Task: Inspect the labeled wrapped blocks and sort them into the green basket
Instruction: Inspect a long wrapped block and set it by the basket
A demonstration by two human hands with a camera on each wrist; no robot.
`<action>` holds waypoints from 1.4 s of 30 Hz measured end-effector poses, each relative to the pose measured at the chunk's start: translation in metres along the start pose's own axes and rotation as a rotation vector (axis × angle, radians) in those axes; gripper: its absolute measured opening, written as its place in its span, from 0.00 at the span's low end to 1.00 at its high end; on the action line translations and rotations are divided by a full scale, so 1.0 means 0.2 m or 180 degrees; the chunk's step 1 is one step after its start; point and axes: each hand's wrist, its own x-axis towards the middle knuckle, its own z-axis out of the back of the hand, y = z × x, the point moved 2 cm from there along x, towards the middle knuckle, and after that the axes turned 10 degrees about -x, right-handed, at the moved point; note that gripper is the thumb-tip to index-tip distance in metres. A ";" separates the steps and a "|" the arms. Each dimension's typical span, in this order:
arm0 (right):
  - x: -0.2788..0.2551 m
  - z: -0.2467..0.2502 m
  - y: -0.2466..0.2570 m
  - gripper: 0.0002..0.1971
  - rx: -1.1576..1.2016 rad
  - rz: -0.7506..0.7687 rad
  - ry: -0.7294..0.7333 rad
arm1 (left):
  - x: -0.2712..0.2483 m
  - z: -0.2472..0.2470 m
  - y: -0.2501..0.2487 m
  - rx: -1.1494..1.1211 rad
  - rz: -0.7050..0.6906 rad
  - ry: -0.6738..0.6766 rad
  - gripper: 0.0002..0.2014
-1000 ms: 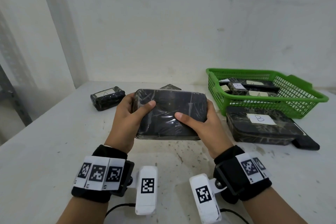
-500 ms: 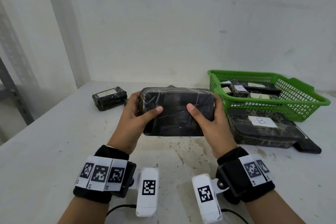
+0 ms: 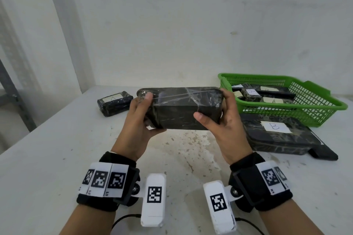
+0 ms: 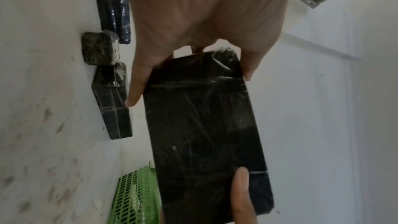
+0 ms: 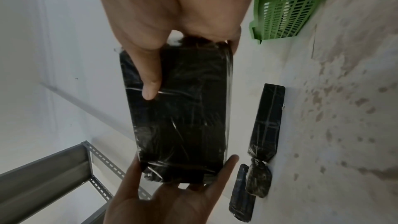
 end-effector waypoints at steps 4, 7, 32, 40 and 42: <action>0.00 0.00 -0.03 0.35 0.0160 -0.0538 0.0306 | 0.01 0.01 0.01 -0.0030 -0.0383 -0.0060 0.11; -0.01 -0.02 -0.04 0.49 0.0647 -0.1374 0.0397 | 0.01 0.01 0.01 -0.0053 -0.0531 0.0076 0.10; -0.01 -0.02 -0.04 0.46 0.0743 -0.1925 0.0181 | -0.01 -0.01 0.03 0.0382 -0.0164 -0.0193 0.52; -0.02 -0.03 -0.04 0.39 0.0682 -0.1679 -0.0072 | -0.03 -0.03 0.04 0.0510 -0.0248 -0.0259 0.53; -0.03 -0.04 -0.05 0.43 0.0625 -0.1743 -0.0027 | -0.03 -0.02 0.04 0.0531 -0.0243 -0.0316 0.58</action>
